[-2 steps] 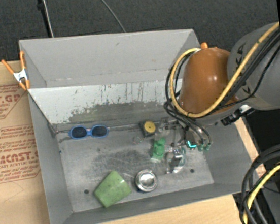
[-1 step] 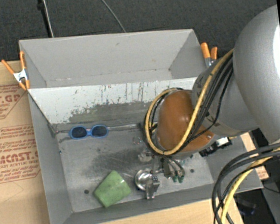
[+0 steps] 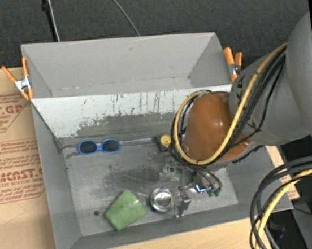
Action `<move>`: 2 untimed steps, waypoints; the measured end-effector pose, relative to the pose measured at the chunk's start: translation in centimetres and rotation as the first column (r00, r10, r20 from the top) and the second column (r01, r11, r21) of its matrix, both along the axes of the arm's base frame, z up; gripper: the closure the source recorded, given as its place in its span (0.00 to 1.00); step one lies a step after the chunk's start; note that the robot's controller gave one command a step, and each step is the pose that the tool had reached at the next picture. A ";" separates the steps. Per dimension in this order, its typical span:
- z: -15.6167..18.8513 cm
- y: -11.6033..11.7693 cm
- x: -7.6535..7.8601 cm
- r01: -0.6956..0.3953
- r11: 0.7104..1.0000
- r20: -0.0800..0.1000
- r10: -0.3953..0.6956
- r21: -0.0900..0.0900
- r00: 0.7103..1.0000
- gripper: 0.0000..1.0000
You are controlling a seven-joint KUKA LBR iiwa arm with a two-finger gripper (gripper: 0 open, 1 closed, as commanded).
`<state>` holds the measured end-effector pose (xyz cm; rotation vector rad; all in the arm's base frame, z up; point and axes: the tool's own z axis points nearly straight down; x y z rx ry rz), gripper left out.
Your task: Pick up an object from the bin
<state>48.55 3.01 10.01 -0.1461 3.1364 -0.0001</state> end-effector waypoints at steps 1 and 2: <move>0.1 1.6 -0.7 -0.071 0.998 -0.003 0.071 0.000 0.998 0.00; -2.6 0.3 0.5 -0.124 0.992 0.012 0.124 0.002 0.992 0.00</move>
Offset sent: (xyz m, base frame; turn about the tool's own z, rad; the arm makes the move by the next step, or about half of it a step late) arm -0.0066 0.0158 0.0014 -0.0702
